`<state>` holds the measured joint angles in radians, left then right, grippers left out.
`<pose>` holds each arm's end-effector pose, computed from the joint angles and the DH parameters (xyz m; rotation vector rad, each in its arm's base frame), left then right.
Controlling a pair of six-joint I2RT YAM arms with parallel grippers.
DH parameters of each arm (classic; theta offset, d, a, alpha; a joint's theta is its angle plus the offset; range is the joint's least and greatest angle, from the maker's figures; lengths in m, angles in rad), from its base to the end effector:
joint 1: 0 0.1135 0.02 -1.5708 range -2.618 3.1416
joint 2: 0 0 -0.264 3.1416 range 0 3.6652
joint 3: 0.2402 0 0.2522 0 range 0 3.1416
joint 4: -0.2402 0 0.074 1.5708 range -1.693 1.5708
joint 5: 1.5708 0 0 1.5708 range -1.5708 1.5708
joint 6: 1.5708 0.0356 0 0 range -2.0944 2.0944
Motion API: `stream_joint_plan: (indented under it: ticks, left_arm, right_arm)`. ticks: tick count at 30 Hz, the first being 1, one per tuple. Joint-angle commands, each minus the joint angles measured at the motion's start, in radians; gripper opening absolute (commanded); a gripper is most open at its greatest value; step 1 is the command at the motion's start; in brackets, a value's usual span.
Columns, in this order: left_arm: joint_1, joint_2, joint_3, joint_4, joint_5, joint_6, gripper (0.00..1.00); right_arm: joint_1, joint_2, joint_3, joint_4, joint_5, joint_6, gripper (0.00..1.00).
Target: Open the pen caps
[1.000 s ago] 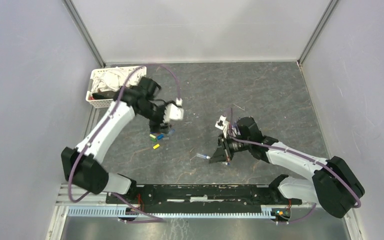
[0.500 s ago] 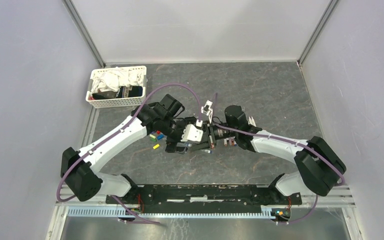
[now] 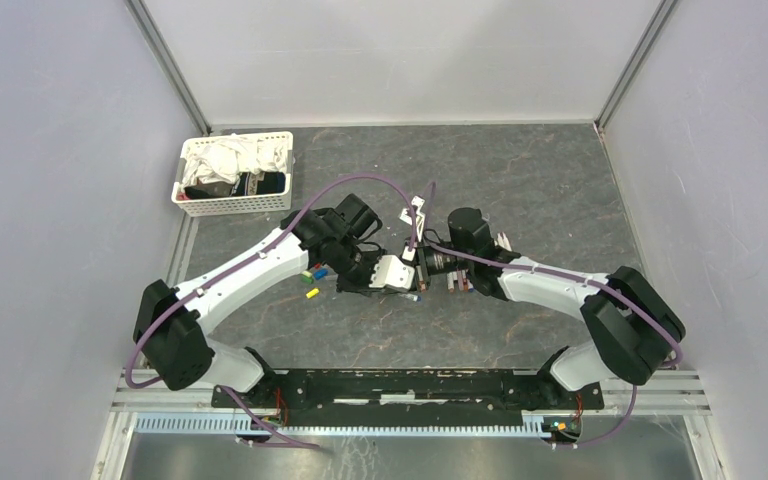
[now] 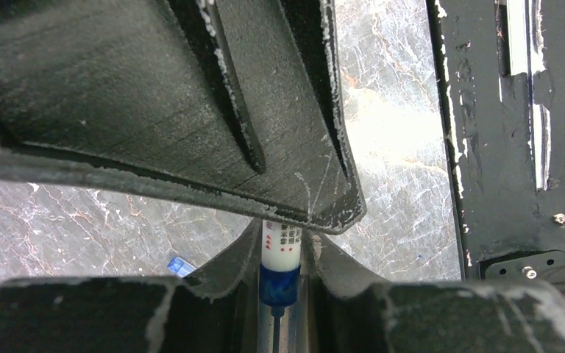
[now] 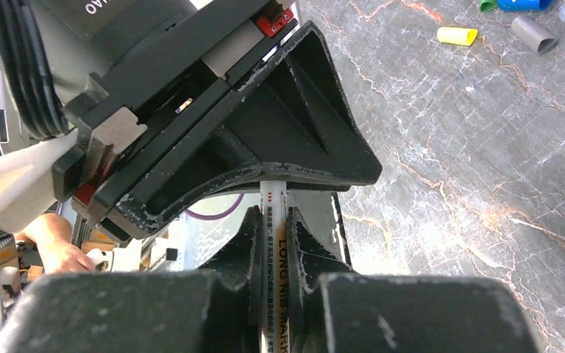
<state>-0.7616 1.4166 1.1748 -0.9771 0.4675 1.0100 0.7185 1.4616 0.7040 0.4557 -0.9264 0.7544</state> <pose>0.1830 -0.1966 0.2747 2.1483 1.6085 -0.5745 0.2082 0.2199 0.2228 -0.7231 2.0820 1.7880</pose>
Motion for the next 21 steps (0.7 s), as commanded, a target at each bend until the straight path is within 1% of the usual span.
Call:
stream_joint_plan:
  ticks: [1,4,9,12,13,15,16,21]
  left_arm:
    - [-0.004,-0.020,0.033,0.035,-0.022,-0.024,0.24]
    - [-0.005,-0.024,0.042,0.032,-0.018,-0.025,0.24]
    - [-0.007,-0.027,0.054,0.032,-0.011,-0.024,0.30]
    - [-0.008,-0.027,0.061,0.033,-0.004,-0.027,0.30]
    - [-0.008,-0.026,0.062,0.030,0.000,-0.028,0.26]
    - [-0.009,-0.020,0.066,0.023,0.006,-0.024,0.08]
    - [-0.009,-0.018,0.068,0.011,0.001,-0.022,0.03]
    - [0.009,-0.018,0.064,-0.052,-0.046,0.049,0.02]
  right_arm:
    - [0.010,0.011,0.044,0.000,-0.016,-0.021,0.00]
    - [0.010,0.017,0.046,-0.001,-0.015,-0.022,0.00]
    - [0.010,0.020,0.054,-0.002,-0.015,-0.021,0.00]
    - [0.011,0.020,0.055,-0.002,-0.015,-0.023,0.00]
    - [0.012,0.021,0.055,0.000,-0.014,-0.023,0.00]
    - [0.013,0.026,0.054,0.004,-0.014,-0.023,0.00]
    - [0.012,0.025,0.051,0.008,-0.015,-0.020,0.00]
    - [0.013,0.005,0.021,-0.046,-0.019,-0.070,0.00]
